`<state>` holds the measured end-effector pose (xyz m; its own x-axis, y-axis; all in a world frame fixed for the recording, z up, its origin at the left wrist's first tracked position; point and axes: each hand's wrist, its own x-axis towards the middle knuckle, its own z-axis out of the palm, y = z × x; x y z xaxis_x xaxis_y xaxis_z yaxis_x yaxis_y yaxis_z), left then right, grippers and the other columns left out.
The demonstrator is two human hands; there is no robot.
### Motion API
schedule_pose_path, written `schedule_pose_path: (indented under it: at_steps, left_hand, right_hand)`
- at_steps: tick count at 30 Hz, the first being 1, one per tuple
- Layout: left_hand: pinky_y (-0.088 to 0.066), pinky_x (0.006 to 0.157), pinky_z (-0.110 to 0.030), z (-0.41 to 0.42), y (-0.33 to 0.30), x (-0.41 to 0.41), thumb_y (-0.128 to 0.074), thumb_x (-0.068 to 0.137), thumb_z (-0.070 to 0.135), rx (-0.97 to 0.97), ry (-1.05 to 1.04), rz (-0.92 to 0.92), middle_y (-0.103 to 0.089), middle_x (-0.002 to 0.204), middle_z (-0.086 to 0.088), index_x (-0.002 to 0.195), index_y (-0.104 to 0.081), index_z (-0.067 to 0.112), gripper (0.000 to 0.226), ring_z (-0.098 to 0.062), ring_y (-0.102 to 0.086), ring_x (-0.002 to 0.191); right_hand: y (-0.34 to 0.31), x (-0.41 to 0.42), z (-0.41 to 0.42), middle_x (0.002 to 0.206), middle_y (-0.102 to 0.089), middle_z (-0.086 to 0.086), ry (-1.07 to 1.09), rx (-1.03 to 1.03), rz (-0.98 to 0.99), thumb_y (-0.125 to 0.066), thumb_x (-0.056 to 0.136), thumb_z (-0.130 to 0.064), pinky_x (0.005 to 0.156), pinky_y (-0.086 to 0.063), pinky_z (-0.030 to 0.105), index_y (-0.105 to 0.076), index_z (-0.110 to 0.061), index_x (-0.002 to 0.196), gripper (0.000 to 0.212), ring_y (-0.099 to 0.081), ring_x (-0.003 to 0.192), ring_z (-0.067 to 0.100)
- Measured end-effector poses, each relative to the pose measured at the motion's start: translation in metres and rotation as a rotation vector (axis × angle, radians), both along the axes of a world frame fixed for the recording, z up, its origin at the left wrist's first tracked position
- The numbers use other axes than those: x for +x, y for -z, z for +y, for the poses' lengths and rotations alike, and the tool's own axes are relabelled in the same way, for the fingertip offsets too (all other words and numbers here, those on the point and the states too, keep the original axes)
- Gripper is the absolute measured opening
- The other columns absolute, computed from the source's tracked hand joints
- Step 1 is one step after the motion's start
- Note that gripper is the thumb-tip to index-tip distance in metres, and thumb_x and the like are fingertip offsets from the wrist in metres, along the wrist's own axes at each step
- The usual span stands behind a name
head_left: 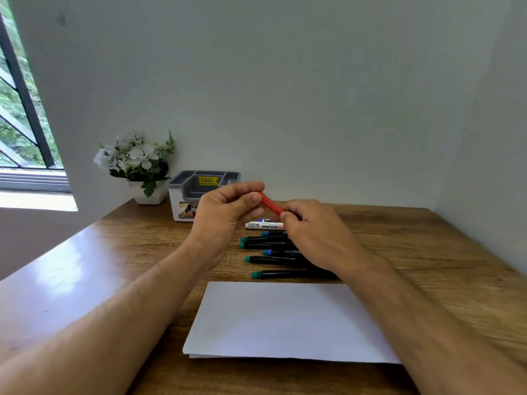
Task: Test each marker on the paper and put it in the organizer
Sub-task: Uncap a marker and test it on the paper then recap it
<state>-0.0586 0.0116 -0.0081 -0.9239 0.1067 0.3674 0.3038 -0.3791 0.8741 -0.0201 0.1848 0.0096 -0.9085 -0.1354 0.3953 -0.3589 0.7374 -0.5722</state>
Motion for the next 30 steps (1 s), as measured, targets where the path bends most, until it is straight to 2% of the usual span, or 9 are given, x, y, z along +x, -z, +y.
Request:
schedule_pose_path:
  at_steps: [4, 7, 9, 13, 17, 22, 25, 28, 30]
  left_hand:
    - [-0.059, 0.069, -0.020, 0.004, -0.004, 0.003, -0.066, 0.080, 0.011, 0.134, 0.141, -0.068, -0.075, 0.098, -0.014, 0.104, -0.077, 0.010, 0.027, -0.019, -0.073, 0.085]
    - [-0.059, 0.075, -0.026, 0.005, -0.008, 0.005, -0.063, 0.085, 0.012, 0.154, 0.226, -0.039, -0.073, 0.107, -0.014, 0.111, -0.074, 0.009, 0.028, -0.021, -0.071, 0.094]
    - [-0.058, 0.077, -0.027, 0.006, -0.010, 0.007, -0.062, 0.086, 0.012, 0.185, 0.254, -0.026, -0.072, 0.109, -0.016, 0.110, -0.074, 0.008, 0.026, -0.023, -0.071, 0.100]
    - [-0.059, 0.074, -0.028, 0.008, -0.012, 0.010, -0.060, 0.085, 0.010, 0.234, 0.255, -0.042, -0.073, 0.106, -0.016, 0.102, -0.074, 0.007, 0.021, -0.024, -0.072, 0.098]
    - [-0.059, 0.078, -0.030, 0.007, -0.015, 0.010, -0.060, 0.085, 0.010, 0.273, 0.246, -0.021, -0.074, 0.103, -0.016, 0.099, -0.074, 0.007, 0.019, -0.025, -0.072, 0.099]
    - [-0.058, 0.080, -0.030, 0.008, -0.014, 0.007, -0.060, 0.088, 0.011, 0.296, 0.195, 0.006, -0.073, 0.100, -0.014, 0.102, -0.069, 0.006, 0.018, -0.026, -0.071, 0.102]
    - [-0.058, 0.078, -0.030, -0.004, -0.023, 0.001, -0.054, 0.093, 0.011, 0.296, 0.070, 0.008, -0.074, 0.095, -0.011, 0.103, -0.066, 0.006, 0.015, -0.024, -0.072, 0.099]
    - [-0.060, 0.076, -0.030, -0.020, -0.032, -0.003, -0.048, 0.100, 0.007, 0.143, -0.011, -0.060, -0.074, 0.091, -0.011, 0.101, -0.065, 0.006, 0.017, -0.024, -0.073, 0.096]
    - [-0.060, 0.073, -0.030, -0.025, -0.031, -0.003, -0.047, 0.101, 0.006, 0.007, -0.027, -0.124, -0.074, 0.090, -0.011, 0.101, -0.065, 0.006, 0.019, -0.024, -0.074, 0.093]
  right_hand:
    - [-0.002, 0.003, -0.003, 0.055, -0.047, -0.002, -0.137, -0.396, -0.226, -0.047, 0.102, -0.031, 0.037, -0.028, 0.018, -0.074, -0.018, 0.085, 0.034, -0.035, 0.036, 0.004]
    - [-0.004, 0.008, -0.004, 0.056, -0.038, -0.002, -0.238, -0.562, -0.315, -0.047, 0.104, -0.034, 0.035, -0.021, 0.019, -0.075, -0.019, 0.082, 0.039, -0.025, 0.039, 0.007]
    - [-0.006, 0.010, -0.003, 0.056, -0.035, -0.002, -0.268, -0.596, -0.344, -0.047, 0.104, -0.037, 0.037, -0.019, 0.020, -0.075, -0.023, 0.078, 0.041, -0.022, 0.042, 0.009]
    - [-0.011, 0.012, 0.000, 0.053, -0.037, -0.003, -0.275, -0.612, -0.362, -0.049, 0.103, -0.039, 0.037, -0.019, 0.021, -0.075, -0.021, 0.075, 0.042, -0.024, 0.041, 0.009]
    - [-0.013, 0.010, 0.001, 0.047, -0.038, -0.006, -0.230, -0.608, -0.380, -0.053, 0.100, -0.047, 0.036, -0.020, 0.020, -0.074, -0.021, 0.072, 0.044, -0.024, 0.038, 0.010]
    - [-0.006, 0.009, 0.000, 0.048, -0.036, -0.007, -0.227, -0.649, -0.431, -0.055, 0.097, -0.053, 0.037, -0.019, 0.020, -0.077, -0.018, 0.077, 0.046, -0.023, 0.039, 0.009]
    - [0.000, 0.008, -0.002, 0.050, -0.046, -0.004, -0.182, -0.713, -0.462, -0.051, 0.101, -0.047, 0.037, -0.023, 0.020, -0.079, -0.014, 0.090, 0.044, -0.029, 0.038, 0.009]
    - [0.005, 0.009, -0.006, 0.057, -0.060, 0.001, -0.152, -0.796, -0.491, -0.049, 0.104, -0.031, 0.035, -0.029, 0.021, -0.072, -0.010, 0.105, 0.031, -0.038, 0.039, 0.009]
    - [0.008, 0.010, -0.012, 0.065, -0.068, 0.004, -0.173, -0.839, -0.483, -0.051, 0.103, -0.019, 0.035, -0.032, 0.021, -0.066, -0.014, 0.114, 0.019, -0.042, 0.040, 0.009]
